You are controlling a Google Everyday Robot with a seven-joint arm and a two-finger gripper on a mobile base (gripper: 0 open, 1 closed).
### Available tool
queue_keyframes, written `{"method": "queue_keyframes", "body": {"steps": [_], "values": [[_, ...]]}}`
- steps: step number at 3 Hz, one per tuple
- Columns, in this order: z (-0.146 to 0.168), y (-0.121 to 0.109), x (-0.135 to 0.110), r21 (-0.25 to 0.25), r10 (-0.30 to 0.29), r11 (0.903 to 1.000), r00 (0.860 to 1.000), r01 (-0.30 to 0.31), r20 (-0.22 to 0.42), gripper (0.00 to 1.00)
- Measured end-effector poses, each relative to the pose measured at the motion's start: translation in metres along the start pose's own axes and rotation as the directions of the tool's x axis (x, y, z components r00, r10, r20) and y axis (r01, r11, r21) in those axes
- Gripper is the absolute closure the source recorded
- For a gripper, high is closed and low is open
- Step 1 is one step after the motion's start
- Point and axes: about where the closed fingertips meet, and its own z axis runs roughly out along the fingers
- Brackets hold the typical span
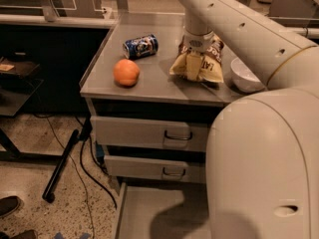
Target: Place brown chip bag into bottom drawer
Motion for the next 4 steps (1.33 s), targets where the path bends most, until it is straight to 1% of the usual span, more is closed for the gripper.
{"method": "queue_keyframes", "body": {"steps": [1, 2, 3, 4], "values": [[-0.003, -0.001, 0.000, 0.000, 0.000, 1.0000, 1.000, 0.000, 0.000, 1.00], [-0.038, -0.016, -0.011, 0.040, -0.010, 0.9992, 0.998, 0.008, 0.060, 1.00], [-0.073, -0.035, -0.024, 0.094, -0.023, 0.9955, 0.993, 0.012, 0.119, 1.00], [-0.074, -0.036, -0.025, 0.095, -0.023, 0.9954, 0.993, 0.012, 0.119, 1.00]]}}
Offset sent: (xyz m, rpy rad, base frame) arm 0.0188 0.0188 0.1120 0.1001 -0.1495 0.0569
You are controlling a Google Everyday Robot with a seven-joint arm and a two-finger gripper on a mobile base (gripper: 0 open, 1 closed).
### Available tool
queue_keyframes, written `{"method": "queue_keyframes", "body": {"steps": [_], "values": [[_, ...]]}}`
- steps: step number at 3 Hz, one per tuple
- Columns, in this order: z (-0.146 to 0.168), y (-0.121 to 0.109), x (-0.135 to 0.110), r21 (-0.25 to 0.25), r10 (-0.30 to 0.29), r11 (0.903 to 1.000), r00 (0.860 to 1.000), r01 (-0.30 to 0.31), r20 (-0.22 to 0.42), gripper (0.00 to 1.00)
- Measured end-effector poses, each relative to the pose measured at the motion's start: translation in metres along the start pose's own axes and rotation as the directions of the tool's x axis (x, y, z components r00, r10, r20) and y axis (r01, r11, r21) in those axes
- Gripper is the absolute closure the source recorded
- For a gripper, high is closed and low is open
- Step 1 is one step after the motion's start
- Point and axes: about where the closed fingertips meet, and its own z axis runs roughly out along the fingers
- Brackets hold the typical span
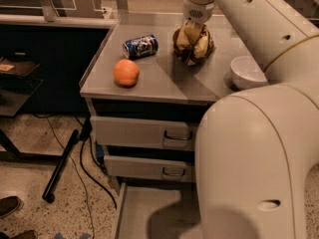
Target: Place brown chip bag into bottom drawer
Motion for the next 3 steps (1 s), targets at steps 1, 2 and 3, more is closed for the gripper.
{"method": "queue_keyframes", "body": {"steps": [1, 2, 3], "values": [[0.000, -0.004, -0.003, 0.008, 0.012, 0.9999, 1.000, -0.012, 0.023, 1.00], [-0.020, -0.014, -0.004, 0.062, 0.020, 0.9978, 0.998, -0.024, 0.054, 1.00], [-0.074, -0.015, 0.025, 0.122, 0.058, 0.9900, 0.992, -0.071, 0.110, 1.00]]}}
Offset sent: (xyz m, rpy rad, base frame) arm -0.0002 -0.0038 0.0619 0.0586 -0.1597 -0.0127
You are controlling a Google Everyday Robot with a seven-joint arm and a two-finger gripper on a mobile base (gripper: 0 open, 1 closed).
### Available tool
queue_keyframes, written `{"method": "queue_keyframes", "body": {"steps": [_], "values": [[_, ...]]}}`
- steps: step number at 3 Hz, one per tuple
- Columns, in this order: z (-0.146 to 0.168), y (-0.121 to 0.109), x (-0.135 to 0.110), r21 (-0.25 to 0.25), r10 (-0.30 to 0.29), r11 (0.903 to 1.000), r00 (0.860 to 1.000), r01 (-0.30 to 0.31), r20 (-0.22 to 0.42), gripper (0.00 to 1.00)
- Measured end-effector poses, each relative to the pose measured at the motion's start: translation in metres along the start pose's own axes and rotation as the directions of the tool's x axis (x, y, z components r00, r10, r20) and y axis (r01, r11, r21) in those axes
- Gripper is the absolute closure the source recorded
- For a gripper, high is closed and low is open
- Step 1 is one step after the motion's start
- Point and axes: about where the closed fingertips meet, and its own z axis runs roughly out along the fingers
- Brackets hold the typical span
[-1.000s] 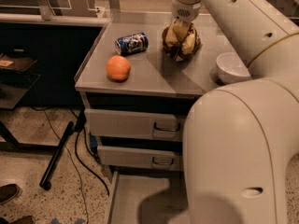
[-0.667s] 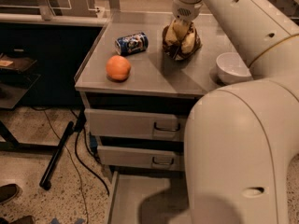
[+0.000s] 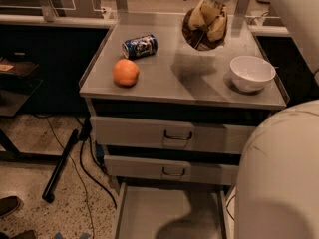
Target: Place brown chip bag into bottom drawer
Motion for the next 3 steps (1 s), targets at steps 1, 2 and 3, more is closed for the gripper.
{"method": "queue_keyframes", "body": {"steps": [1, 2, 3], "values": [[0.000, 0.000, 0.000, 0.000, 0.000, 1.0000, 1.000, 0.000, 0.000, 1.00], [-0.007, -0.008, -0.005, 0.016, -0.010, 0.9998, 1.000, 0.010, 0.026, 1.00], [-0.037, 0.000, 0.009, 0.009, -0.016, 0.9998, 0.999, 0.016, 0.030, 1.00]]}}
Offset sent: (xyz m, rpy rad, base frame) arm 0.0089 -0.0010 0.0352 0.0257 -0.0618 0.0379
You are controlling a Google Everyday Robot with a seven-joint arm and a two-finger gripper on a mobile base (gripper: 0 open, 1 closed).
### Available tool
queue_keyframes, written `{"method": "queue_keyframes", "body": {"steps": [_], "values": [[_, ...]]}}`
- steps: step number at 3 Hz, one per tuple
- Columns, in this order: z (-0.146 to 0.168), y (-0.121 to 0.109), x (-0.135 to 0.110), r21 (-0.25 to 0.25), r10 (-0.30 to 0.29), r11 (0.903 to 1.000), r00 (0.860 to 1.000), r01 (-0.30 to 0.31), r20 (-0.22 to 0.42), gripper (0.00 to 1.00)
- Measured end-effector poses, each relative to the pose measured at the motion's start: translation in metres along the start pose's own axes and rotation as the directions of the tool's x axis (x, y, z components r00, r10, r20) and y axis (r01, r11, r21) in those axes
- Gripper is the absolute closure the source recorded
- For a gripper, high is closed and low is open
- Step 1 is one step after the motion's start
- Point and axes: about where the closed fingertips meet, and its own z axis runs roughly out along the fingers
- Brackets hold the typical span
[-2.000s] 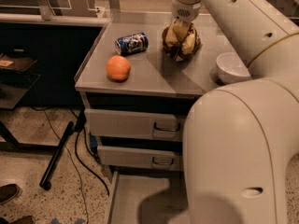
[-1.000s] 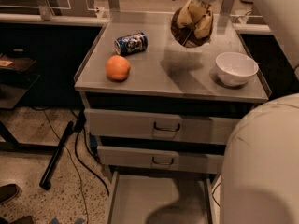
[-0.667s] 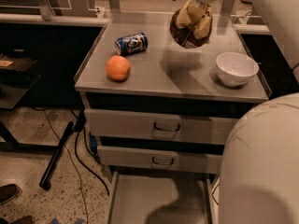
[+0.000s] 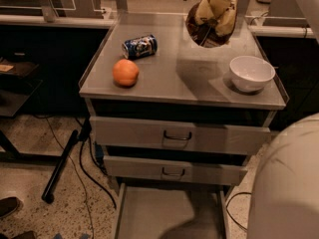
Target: Place brown chip bag into bottom drawer
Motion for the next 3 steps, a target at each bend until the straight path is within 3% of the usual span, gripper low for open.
{"method": "queue_keyframes", "body": {"steps": [2, 3], "values": [[-0.062, 0.046, 0.052, -0.064, 0.051, 0.9964, 0.997, -0.055, -0.049, 1.00], [-0.062, 0.046, 0.052, -0.064, 0.051, 0.9964, 0.997, -0.055, -0.049, 1.00]]}}
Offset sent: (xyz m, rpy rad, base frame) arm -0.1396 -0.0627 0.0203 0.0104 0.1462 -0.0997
